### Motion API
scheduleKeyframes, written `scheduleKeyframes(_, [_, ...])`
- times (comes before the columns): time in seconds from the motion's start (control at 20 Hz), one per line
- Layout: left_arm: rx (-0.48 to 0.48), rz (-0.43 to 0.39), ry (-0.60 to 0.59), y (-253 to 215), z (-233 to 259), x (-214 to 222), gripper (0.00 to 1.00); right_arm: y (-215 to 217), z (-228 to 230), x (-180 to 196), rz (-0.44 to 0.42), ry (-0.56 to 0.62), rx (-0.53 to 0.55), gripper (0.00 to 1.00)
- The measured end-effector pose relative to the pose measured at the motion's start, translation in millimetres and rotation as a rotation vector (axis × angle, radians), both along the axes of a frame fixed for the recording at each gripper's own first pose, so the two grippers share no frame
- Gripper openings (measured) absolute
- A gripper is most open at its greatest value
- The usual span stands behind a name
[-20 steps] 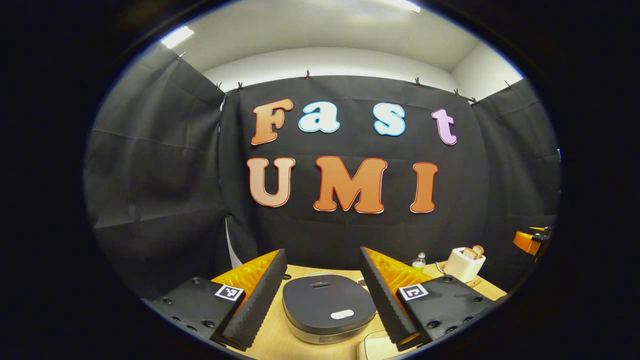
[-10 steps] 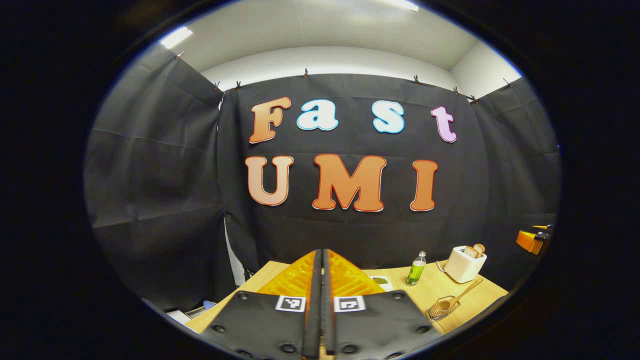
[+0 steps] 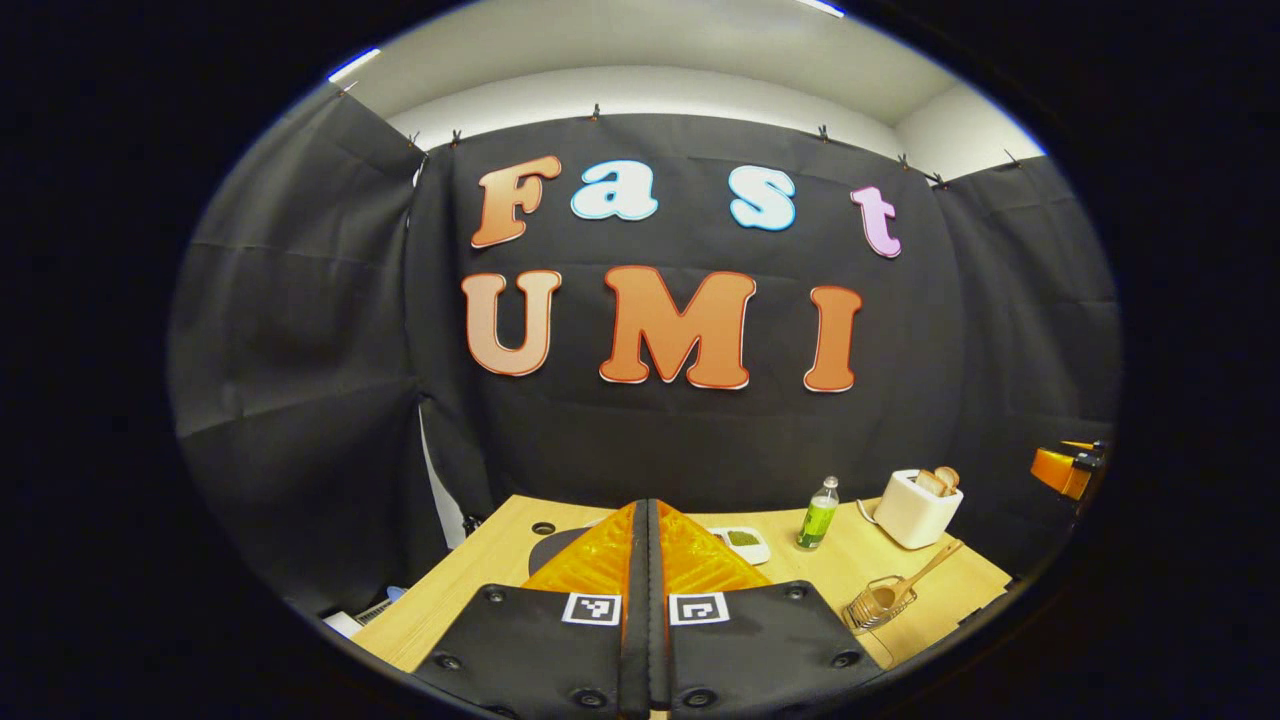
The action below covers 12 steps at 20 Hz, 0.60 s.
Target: Close the left gripper, press the button to open the rice cooker; take a wooden spoon from the chopstick holder with the right hand, scoop a spoonful of rice and pour it into the rice cooker, then put the wooden spoon back into the chopstick holder.
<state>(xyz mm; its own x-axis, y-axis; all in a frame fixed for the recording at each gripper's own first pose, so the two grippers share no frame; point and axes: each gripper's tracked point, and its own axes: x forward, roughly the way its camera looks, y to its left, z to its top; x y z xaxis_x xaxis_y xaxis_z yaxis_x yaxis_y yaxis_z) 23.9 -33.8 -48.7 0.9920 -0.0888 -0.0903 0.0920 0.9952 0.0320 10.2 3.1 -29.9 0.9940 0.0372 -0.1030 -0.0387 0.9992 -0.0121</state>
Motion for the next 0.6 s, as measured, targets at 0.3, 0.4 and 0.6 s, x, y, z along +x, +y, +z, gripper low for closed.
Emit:
scheduleKeyframes(0.3, [0.019,-0.021,0.123,-10,-59,35,0.04,4,-10,2,0.008,0.027,-0.012,0.94])
scheduleKeyframes(0.4, [0.013,-0.03,0.185,-13,-85,40,0.04,3,-12,2,0.007,0.028,-0.018,0.94])
scheduleKeyframes(0.6, [0.01,-0.038,0.3,-14,-131,43,0.04,-4,-17,-1,-0.008,0.041,-0.031,0.94])
